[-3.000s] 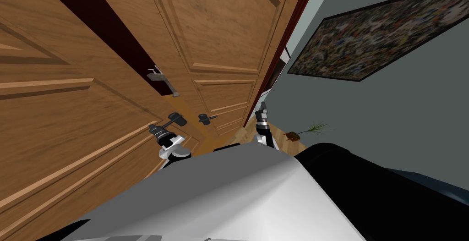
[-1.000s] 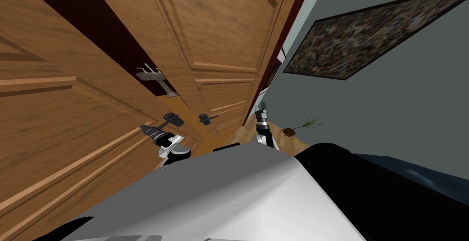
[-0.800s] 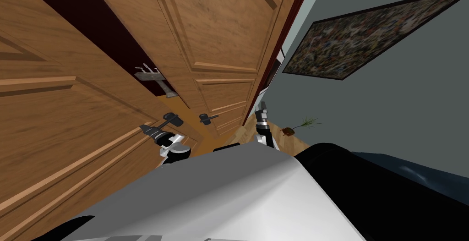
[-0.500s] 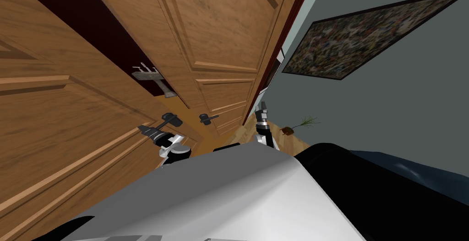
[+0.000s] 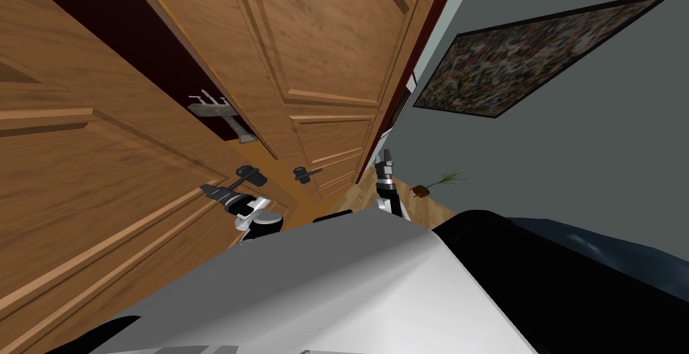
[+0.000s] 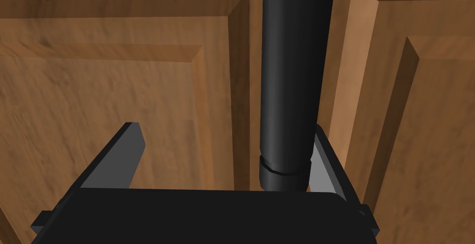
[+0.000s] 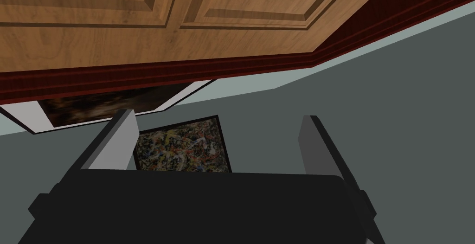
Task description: Push the door open
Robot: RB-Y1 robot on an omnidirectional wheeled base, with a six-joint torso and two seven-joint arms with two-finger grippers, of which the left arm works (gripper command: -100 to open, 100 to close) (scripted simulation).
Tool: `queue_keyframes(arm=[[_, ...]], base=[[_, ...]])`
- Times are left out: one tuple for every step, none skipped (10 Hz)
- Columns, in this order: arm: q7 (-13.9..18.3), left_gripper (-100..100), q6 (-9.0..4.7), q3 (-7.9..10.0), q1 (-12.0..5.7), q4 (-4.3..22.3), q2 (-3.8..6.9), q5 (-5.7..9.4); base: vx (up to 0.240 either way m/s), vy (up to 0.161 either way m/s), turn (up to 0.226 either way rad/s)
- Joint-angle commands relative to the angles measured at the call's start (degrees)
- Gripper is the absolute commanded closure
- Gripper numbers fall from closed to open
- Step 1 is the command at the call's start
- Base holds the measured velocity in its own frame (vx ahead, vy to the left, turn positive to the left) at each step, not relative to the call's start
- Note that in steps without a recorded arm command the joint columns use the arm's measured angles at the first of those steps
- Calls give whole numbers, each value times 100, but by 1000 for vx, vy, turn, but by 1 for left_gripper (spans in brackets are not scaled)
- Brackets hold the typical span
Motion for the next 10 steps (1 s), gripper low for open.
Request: queue_keyframes(arm=[[-41, 100, -249, 75, -6, 206, 286, 30], [-41, 100, -249, 75, -6, 206, 332, 30], [-41, 100, -249, 75, -6, 206, 332, 30], [-41, 100, -249, 75, -6, 292, 332, 30], [-41, 100, -249, 75, -6, 260, 332, 30], [-133, 100, -246, 216, -66, 407, 236, 61], [-231, 100, -296, 374, -112, 419, 261, 98], [-284, 100, -324, 461, -138, 425, 275, 119], [-350, 100, -357, 567, -169, 434, 291, 144], [-350, 100, -357, 567, -169, 485, 291, 144]], base=[[8, 0, 8], [0, 0, 0], [-9, -14, -8], [-1, -6, 9], [5, 10, -22], [32, 52, -170], [42, 97, -211], [31, 104, -125], [30, 76, -79], [33, 63, -20]])
